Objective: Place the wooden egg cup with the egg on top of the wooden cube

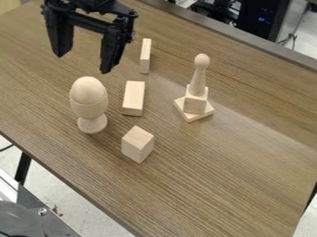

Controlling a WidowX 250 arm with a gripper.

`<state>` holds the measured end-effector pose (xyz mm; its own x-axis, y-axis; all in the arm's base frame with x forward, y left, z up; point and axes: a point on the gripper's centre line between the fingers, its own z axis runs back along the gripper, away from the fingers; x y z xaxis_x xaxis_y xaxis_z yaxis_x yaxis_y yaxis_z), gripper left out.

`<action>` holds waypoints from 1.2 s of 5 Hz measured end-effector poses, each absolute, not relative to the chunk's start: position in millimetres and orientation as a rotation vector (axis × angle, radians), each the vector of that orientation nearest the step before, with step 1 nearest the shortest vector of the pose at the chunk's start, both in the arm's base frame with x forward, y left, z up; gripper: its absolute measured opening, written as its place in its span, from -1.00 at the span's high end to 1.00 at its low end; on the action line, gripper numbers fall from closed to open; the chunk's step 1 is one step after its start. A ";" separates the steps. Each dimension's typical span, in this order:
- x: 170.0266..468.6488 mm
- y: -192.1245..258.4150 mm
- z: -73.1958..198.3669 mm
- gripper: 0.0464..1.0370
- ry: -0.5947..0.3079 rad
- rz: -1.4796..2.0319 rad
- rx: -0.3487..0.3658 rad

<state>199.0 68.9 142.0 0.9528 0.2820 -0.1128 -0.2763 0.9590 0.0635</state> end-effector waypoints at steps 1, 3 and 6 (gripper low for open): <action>199.4 73.3 136.1 -0.93 0.117 0.289 0.016; 204.9 73.1 112.7 -0.93 0.136 0.259 -0.031; 207.4 77.6 93.3 -0.93 0.110 0.246 -0.037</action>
<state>207.4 77.6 93.3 0.9639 0.2414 -0.1128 -0.2454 0.9691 -0.0235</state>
